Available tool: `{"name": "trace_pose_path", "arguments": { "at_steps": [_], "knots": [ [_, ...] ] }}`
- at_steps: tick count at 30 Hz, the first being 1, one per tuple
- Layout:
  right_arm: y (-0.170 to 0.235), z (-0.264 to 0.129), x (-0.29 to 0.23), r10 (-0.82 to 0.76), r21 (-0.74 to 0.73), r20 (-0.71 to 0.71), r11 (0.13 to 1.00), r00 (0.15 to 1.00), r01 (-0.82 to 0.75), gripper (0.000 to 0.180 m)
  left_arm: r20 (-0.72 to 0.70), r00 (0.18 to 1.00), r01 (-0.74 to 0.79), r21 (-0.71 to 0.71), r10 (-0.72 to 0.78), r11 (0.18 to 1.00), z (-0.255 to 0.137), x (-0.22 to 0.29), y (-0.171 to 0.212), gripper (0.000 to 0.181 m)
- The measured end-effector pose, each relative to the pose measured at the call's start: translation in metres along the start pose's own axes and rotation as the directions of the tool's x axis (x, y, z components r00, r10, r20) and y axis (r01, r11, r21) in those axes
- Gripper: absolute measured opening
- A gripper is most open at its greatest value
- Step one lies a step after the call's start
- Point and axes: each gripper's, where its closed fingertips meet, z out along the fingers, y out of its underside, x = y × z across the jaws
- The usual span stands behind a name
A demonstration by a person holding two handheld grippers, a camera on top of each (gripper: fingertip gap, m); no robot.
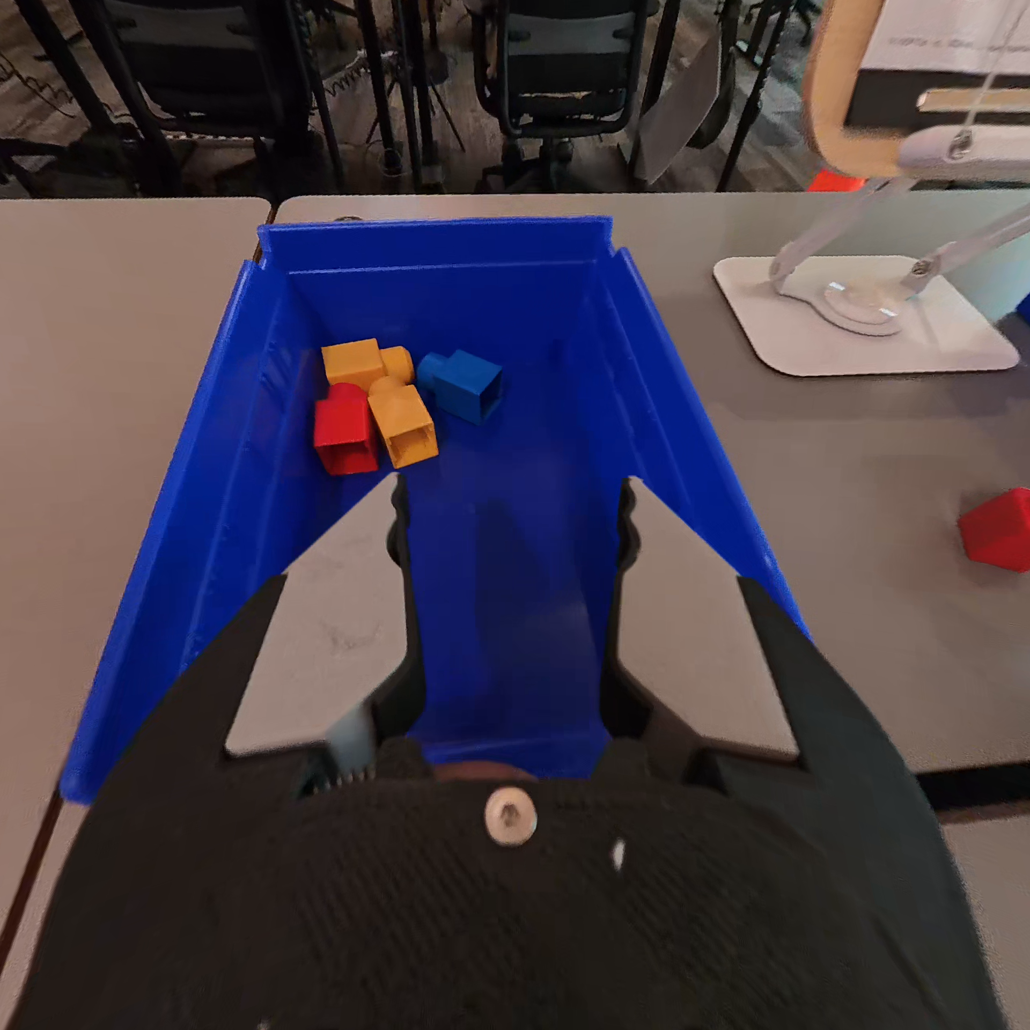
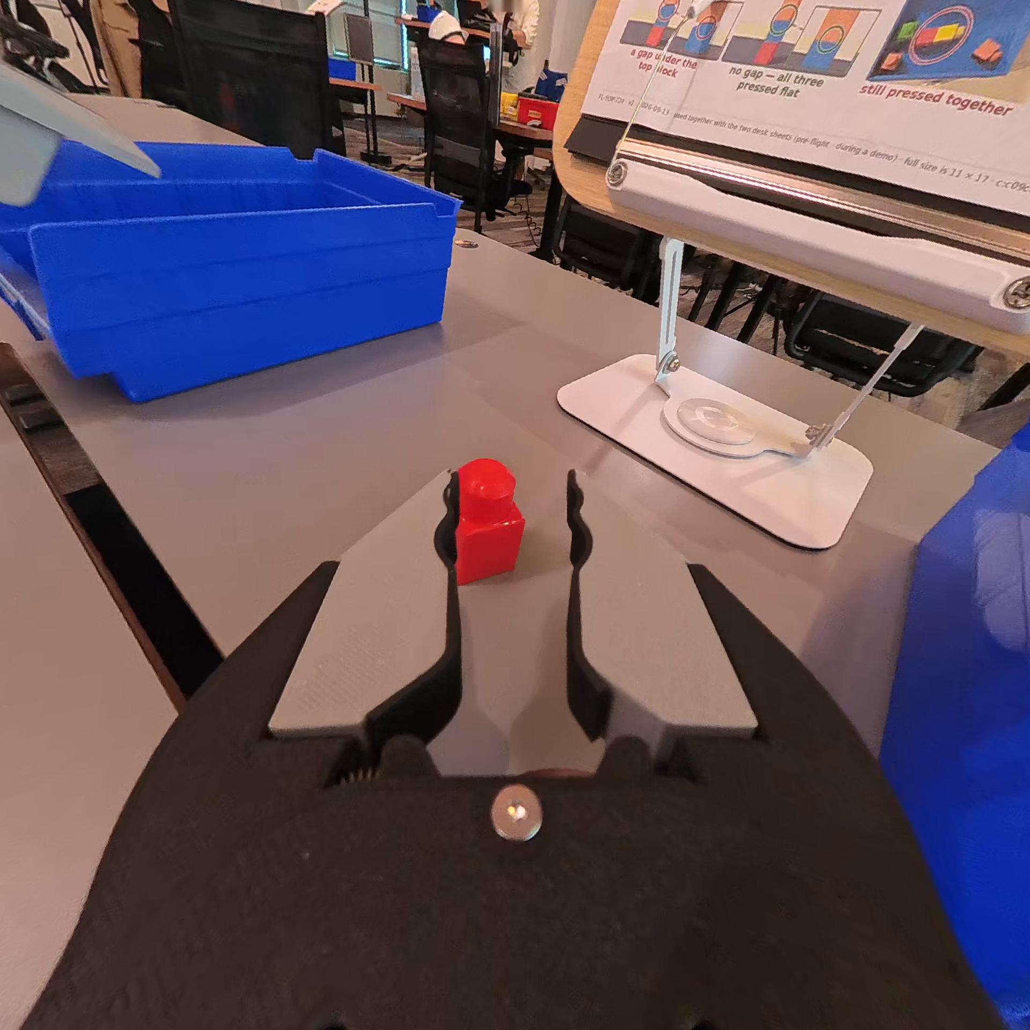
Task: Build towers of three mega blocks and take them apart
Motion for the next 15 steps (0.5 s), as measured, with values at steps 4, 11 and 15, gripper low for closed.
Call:
{"name": "trace_pose_path", "arguments": {
  "at_steps": [4, 11, 15],
  "knots": [
    [0.0, 0.006, 0.007, 0.012, -0.003, -0.004, 1.0, 1.0, -0.012, 0.036, 0.033, 0.999, -0.008, -0.054, 0.01, 0.999, 0.03, -0.007, 0.001, 0.075],
    [-0.001, 0.009, 0.012, 0.097, 0.006, 0.027, 0.995, 0.995, -0.097, 0.037, 0.118, 0.99, -0.054, -0.163, 0.074, 0.985, 0.089, -0.018, 0.001, 0.075],
    [-0.003, 0.01, 0.014, 0.143, 0.016, 0.046, 0.989, 0.989, -0.144, 0.037, 0.173, 0.983, -0.006, -0.275, 0.056, 0.961, 0.127, -0.025, 0.005, 0.073]
  ]
}}
